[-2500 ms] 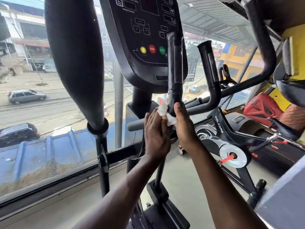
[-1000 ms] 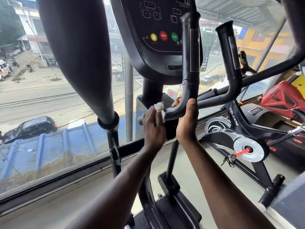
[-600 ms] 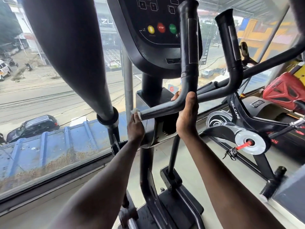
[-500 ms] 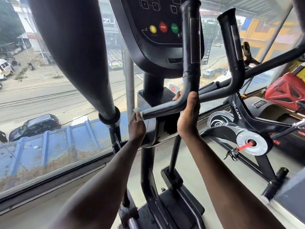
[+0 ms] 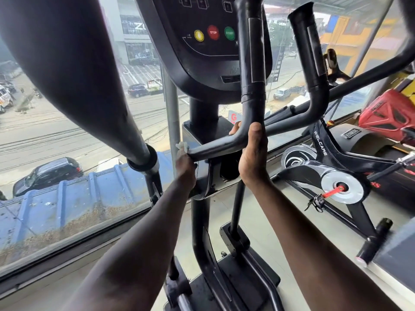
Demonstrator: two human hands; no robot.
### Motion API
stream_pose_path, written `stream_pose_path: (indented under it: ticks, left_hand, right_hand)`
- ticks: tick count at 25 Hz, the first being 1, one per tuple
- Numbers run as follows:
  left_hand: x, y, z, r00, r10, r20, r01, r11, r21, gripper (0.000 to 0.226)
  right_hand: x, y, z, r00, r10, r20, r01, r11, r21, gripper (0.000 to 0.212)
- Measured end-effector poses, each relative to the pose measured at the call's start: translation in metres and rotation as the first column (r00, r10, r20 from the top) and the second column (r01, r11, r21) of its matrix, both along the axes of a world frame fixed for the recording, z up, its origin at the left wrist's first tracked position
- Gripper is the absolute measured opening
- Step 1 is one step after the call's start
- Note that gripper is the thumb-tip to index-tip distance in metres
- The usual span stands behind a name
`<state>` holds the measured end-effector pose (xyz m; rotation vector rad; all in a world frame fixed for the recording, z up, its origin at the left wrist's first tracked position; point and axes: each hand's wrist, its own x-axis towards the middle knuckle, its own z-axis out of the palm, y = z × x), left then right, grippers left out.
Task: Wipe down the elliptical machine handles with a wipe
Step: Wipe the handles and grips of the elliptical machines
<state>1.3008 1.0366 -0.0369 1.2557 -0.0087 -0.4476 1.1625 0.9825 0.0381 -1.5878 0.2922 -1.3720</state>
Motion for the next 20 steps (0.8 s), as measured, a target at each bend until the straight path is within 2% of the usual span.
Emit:
stream_pose_path:
  ticks: [2, 5, 7, 9, 10, 12, 14, 16, 17, 18, 20]
  left_hand:
    - [-0.005, -0.001, 0.009, 0.988, 0.024, -0.149, -0.040, 0.994, -0.101, 0.024]
    - [-0.020, 0.007, 0.021, 0.972, 0.052, -0.230, -0.092, 0.982, -0.166, 0.029]
    - [-0.026, 0.014, 0.025, 0.968, 0.057, -0.246, -0.104, 0.978, -0.181, 0.035]
    - [-0.040, 0.023, 0.030, 0.981, 0.015, -0.195, -0.055, 0.978, -0.200, 0.045]
    - [-0.046, 0.027, 0.028, 0.986, -0.007, -0.164, -0.025, 0.982, -0.189, 0.045]
    - [-0.060, 0.033, 0.026, 0.990, -0.049, -0.131, 0.031, 0.990, -0.136, 0.035]
    - [-0.071, 0.038, 0.023, 0.989, -0.097, -0.115, 0.093, 0.995, -0.042, 0.027]
    - [-0.087, 0.036, 0.024, 0.993, -0.105, -0.062, 0.108, 0.993, 0.049, 0.023]
    - [-0.094, 0.035, 0.027, 0.995, -0.094, -0.041, 0.097, 0.991, 0.087, 0.023]
    - [-0.096, 0.034, 0.028, 0.996, -0.085, -0.019, 0.086, 0.987, 0.135, 0.023]
    - [-0.097, 0.038, 0.027, 0.997, -0.069, 0.048, 0.057, 0.976, 0.208, 0.023]
  right_hand:
    - [-0.003, 0.002, 0.001, 1.000, -0.004, -0.030, 0.004, 1.000, -0.014, 0.092]
    - [-0.007, 0.006, 0.002, 0.998, 0.002, -0.060, -0.003, 1.000, -0.015, 0.070]
    - [-0.010, 0.008, 0.007, 0.999, 0.001, -0.050, -0.002, 1.000, -0.026, 0.057]
    - [-0.016, 0.008, 0.011, 0.997, 0.077, 0.004, -0.077, 0.997, 0.009, 0.037]
    - [-0.019, 0.007, 0.006, 0.992, 0.128, 0.024, -0.129, 0.991, 0.043, 0.028]
    - [-0.016, 0.006, -0.023, 0.989, 0.149, 0.003, -0.148, 0.973, 0.175, 0.024]
    - [-0.006, 0.009, -0.065, 0.975, 0.179, -0.131, -0.130, 0.940, 0.315, 0.020]
    - [0.003, 0.020, -0.095, 0.890, 0.352, -0.290, -0.248, 0.907, 0.340, 0.032]
    - [0.006, 0.025, -0.100, 0.851, 0.425, -0.309, -0.315, 0.883, 0.348, 0.037]
    - [0.008, 0.027, -0.098, 0.836, 0.453, -0.311, -0.343, 0.873, 0.347, 0.033]
    - [0.012, 0.023, -0.092, 0.874, 0.397, -0.279, -0.287, 0.887, 0.362, 0.009]
